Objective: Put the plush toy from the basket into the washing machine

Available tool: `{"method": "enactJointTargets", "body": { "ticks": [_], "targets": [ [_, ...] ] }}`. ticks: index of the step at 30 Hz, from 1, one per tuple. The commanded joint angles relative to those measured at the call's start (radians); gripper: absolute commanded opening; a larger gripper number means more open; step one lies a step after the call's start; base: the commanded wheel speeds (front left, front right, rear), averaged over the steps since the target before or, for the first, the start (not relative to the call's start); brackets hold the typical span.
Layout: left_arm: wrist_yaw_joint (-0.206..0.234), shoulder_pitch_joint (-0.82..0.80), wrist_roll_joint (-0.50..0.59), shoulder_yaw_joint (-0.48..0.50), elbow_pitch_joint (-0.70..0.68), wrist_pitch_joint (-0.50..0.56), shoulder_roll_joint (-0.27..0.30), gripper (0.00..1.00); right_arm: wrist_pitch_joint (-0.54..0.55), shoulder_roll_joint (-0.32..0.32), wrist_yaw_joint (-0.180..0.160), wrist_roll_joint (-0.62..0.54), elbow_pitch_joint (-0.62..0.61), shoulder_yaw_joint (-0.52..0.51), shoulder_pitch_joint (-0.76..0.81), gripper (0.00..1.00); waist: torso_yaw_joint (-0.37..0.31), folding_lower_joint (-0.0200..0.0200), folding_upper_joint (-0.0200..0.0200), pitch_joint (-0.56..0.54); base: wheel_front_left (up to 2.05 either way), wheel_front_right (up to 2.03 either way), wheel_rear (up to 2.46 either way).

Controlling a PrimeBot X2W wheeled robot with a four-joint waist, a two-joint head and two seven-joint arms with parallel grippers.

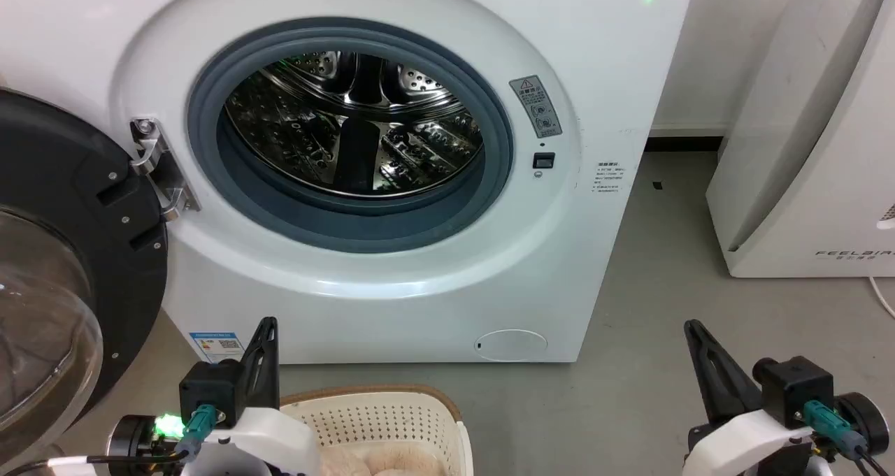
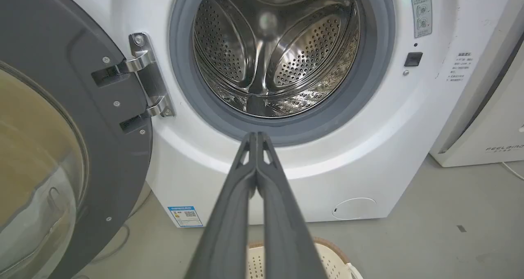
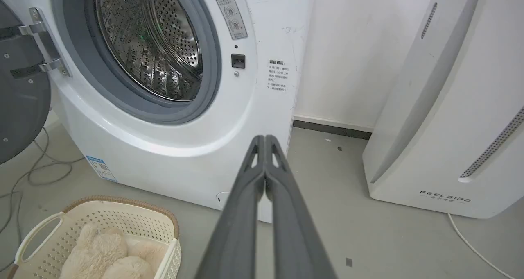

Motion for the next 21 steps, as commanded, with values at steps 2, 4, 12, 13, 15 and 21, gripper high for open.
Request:
{"method": "enactJointTargets", "body": {
  "ticks": [2, 4, 12, 13, 15, 21],
  "targets": [
    [-0.005, -0.005, 0.002, 0.003, -0.005, 0.000, 0.000, 0.00, 0.001, 0.000, -0.001, -0.008, -0.004, 0.000, -0.014, 0.00, 0.000, 0.0000, 0.0000, 0.000, 0.00, 0.00, 0.00],
    [-0.005, -0.005, 0.002, 0.003, -0.005, 0.000, 0.000, 0.00, 0.001, 0.000, -0.001, -0.008, -0.004, 0.000, -0.014, 0.00, 0.000, 0.0000, 0.0000, 0.000, 0.00, 0.00, 0.00],
    [-0.005, -0.005, 0.002, 0.003, -0.005, 0.000, 0.000, 0.00, 0.001, 0.000, -0.001, -0.008, -0.004, 0.000, -0.014, 0.00, 0.000, 0.0000, 0.0000, 0.000, 0.00, 0.00, 0.00],
    [-0.005, -0.005, 0.002, 0.003, -0.005, 0.000, 0.000, 0.00, 0.001, 0.000, -0.001, -0.008, -0.004, 0.000, -0.014, 0.00, 0.000, 0.0000, 0.0000, 0.000, 0.00, 0.00, 0.00],
    [-0.005, -0.005, 0.002, 0.003, -0.005, 0.000, 0.000, 0.00, 0.001, 0.000, -0.001, -0.008, -0.004, 0.000, -0.014, 0.00, 0.000, 0.0000, 0.0000, 0.000, 0.00, 0.00, 0.00],
    [0.003, 0.000, -0.001, -0.001, 0.001, -0.003, 0.000, 1.00, -0.003, 0.000, 0.000, 0.003, 0.000, -0.002, 0.000, 1.00, 0.000, 0.0000, 0.0000, 0.000, 0.00, 0.00, 0.00]
  ]
}}
